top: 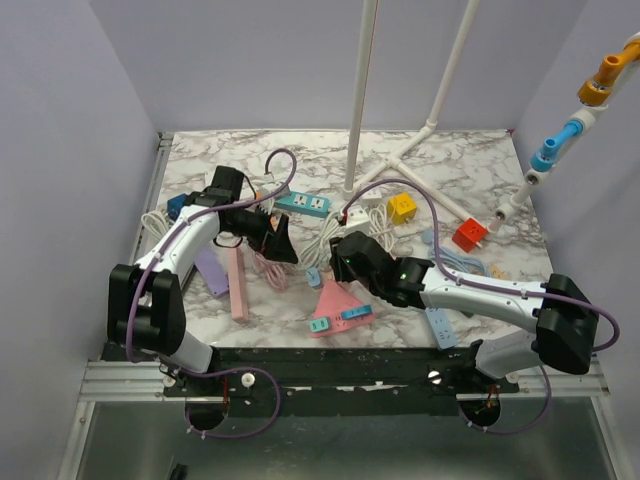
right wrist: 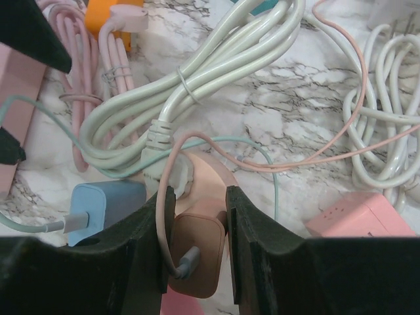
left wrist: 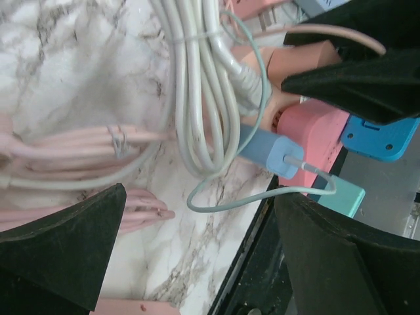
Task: Pull the plug off the socket
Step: Pick up the socket from the corner of the board.
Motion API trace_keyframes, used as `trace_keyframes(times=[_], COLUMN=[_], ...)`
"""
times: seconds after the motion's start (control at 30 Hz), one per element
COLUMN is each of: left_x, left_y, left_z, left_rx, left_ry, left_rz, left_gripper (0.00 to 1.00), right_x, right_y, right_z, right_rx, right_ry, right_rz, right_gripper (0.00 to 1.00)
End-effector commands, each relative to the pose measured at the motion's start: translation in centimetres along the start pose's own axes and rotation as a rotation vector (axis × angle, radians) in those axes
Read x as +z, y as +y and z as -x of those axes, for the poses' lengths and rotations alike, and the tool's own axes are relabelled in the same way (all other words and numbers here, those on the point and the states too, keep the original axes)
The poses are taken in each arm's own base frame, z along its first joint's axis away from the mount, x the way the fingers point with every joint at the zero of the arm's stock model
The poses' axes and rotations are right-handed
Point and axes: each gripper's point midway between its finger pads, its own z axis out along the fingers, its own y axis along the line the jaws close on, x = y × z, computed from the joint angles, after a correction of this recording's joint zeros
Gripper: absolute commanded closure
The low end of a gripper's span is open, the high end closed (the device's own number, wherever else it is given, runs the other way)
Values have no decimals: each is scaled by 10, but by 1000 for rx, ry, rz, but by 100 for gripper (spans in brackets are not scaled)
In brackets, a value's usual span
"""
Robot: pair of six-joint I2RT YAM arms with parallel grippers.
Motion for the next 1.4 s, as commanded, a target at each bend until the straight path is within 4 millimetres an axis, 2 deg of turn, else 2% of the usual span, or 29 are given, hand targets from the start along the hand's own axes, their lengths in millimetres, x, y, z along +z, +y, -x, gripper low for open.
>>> trace_keyframes(times=[0.0, 0.2, 0.27, 0.4, 0.67, 0.83, 1.0, 1.13, 1.33, 1.37], left_x=[-6, 6, 11, 20, 41, 47, 50, 49, 48, 48], left_y=[-8, 4, 7, 10, -12, -15, -22, -28, -26, -25], left_z=[47, 70, 71, 65, 41, 40, 29, 22, 20, 20], left_rx=[157, 167, 167, 147, 184, 157, 139, 133, 123, 120], left_ry=[-107, -64, -60, -35, 25, 35, 50, 52, 70, 73], left_rz=[-54, -84, -96, -123, -239, -298, -361, -393, -385, -379], left_gripper=[1, 1, 2, 1, 2, 2, 2, 19, 74, 81], right_x=[-5, -4, -4, -5, -6, -10, -12, -10, -9, -10], right_y=[37, 41, 42, 43, 53, 58, 58, 58, 62, 62], right_z=[39, 48, 53, 63, 80, 89, 96, 92, 87, 87], right_rx=[17, -52, -78, -109, -106, -98, -88, -82, -83, -84], right_ry=[-133, -168, -182, -207, -245, -265, -284, -279, -272, -272], right_rz=[174, 195, 195, 193, 218, 233, 233, 235, 243, 244], right_gripper=[93, 93, 94, 94, 94, 94, 94, 94, 94, 94])
